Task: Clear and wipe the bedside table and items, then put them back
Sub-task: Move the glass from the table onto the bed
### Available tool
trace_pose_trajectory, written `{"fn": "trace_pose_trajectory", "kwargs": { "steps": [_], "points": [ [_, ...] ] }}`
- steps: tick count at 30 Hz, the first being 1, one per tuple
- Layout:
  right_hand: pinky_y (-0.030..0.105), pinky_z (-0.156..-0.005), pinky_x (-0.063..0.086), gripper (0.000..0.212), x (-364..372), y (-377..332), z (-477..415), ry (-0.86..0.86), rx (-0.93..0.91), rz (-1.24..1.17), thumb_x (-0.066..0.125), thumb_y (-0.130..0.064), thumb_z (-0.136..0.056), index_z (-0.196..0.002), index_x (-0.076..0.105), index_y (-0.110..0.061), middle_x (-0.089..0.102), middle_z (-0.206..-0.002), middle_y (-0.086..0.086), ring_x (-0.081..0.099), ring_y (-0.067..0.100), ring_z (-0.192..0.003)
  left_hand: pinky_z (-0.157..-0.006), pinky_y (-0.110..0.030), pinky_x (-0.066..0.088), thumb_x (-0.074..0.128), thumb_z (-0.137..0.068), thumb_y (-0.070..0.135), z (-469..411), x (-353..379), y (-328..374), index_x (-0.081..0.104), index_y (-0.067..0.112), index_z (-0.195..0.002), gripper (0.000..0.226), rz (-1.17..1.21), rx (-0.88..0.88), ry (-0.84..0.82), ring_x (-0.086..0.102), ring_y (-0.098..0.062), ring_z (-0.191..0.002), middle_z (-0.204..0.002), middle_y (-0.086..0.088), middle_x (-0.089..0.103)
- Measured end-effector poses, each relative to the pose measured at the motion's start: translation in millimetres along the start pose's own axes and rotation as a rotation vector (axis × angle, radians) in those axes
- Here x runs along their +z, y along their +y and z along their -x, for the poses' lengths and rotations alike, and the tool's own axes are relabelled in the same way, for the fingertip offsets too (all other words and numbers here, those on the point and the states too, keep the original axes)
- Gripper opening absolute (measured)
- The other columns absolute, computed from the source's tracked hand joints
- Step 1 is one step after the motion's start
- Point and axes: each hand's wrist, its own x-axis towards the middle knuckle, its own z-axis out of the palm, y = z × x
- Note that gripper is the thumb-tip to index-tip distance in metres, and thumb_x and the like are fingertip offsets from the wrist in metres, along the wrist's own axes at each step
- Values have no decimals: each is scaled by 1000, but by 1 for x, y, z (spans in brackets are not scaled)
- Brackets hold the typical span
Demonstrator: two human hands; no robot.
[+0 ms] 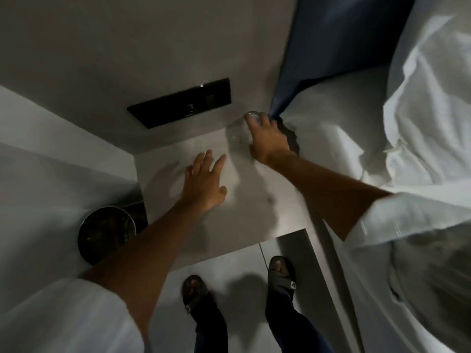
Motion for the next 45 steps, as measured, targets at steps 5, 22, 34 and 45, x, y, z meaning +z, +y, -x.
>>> {"fn": "trace_pose_trajectory", "kwargs": {
  "steps": [5, 22, 34, 45],
  "points": [
    [53, -105, 38, 65, 0, -10, -40, -94, -78, 156, 59, -9, -88, -146, 33, -23, 26, -152, 14, 27, 41, -136, -119, -46, 20, 59, -89, 29, 27, 18, -10, 20, 28, -154, 77, 127, 29, -37, 7, -28, -152, -166, -7, 10],
    [33, -75, 61, 40, 4, 64, 234, 189, 453, -935, 72, -42, -80, -117, 61, -31, 71, -104, -2, 70, 10, -82, -100, -36, 52, 49, -98, 6, 110, 46, 106, 61, 15, -130, 35, 976, -334, 178, 68, -25, -109, -122, -10, 70],
    [40, -90, 55, 41, -90, 224, 349, 694, 722, -866, 51, -55, -89, -120, 60, -30, 68, -117, -1, 68, 18, -103, -86, -45, 60, 67, -90, 12, 126, 7, 338, 77, 16, -97, 13, 1276, 55, 96, 74, -26, -84, -88, -8, 78],
    [44, -116, 28, 58, -81, 268, 377, 452, 736, -603, 47, 4, -86, -143, 44, -8, 37, -154, 13, 30, 26, -144, -122, -35, 11, 47, -99, 28, 142, 48, 383, 8, 26, -156, 69, 546, 489, -435, -5, -10, -153, -166, 12, -9]
  ]
}}
